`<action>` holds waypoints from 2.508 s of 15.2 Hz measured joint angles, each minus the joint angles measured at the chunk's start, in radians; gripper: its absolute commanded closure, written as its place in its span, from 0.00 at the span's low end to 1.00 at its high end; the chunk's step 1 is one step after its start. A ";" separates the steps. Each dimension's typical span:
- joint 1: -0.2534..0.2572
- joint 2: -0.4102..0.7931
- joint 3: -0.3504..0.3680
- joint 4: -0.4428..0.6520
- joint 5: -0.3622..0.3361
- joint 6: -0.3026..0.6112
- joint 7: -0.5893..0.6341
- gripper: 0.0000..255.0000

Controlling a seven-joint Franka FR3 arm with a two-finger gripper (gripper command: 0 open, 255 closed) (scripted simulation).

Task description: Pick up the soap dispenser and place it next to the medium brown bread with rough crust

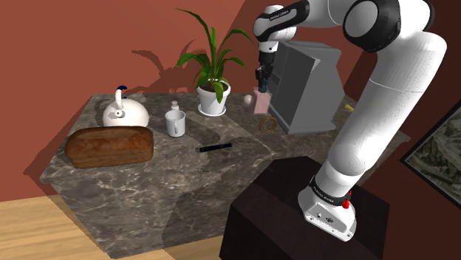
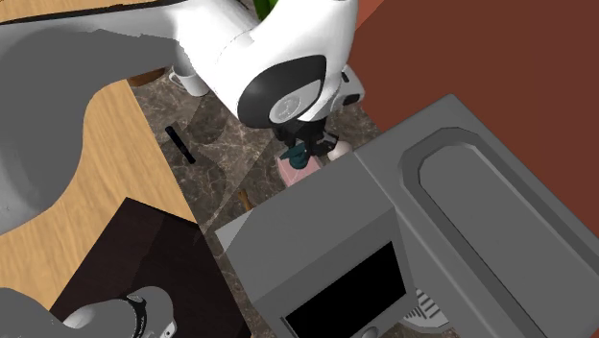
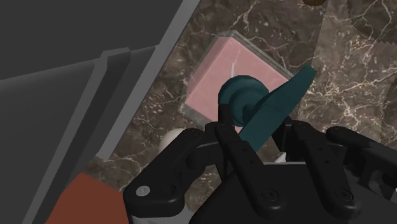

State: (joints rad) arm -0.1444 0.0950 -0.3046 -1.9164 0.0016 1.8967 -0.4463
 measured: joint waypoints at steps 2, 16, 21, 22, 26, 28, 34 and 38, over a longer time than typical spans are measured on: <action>0.000 -0.009 0.000 0.018 -0.003 -0.026 0.001 1.00; 0.001 -0.033 -0.001 0.180 -0.010 -0.211 0.002 1.00; 0.000 -0.027 -0.001 0.250 -0.008 -0.276 0.000 1.00; 0.001 -0.033 -0.001 0.260 -0.010 -0.291 0.001 1.00; -0.001 -0.021 -0.002 0.330 -0.007 -0.350 -0.003 1.00; -0.002 -0.017 -0.003 0.359 -0.005 -0.376 -0.004 1.00; -0.006 0.002 -0.005 0.463 0.000 -0.461 -0.010 1.00; -0.013 0.034 -0.009 0.562 0.009 -0.530 -0.020 1.00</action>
State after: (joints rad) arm -0.1579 0.1290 -0.3139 -1.3542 0.0106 1.3670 -0.4664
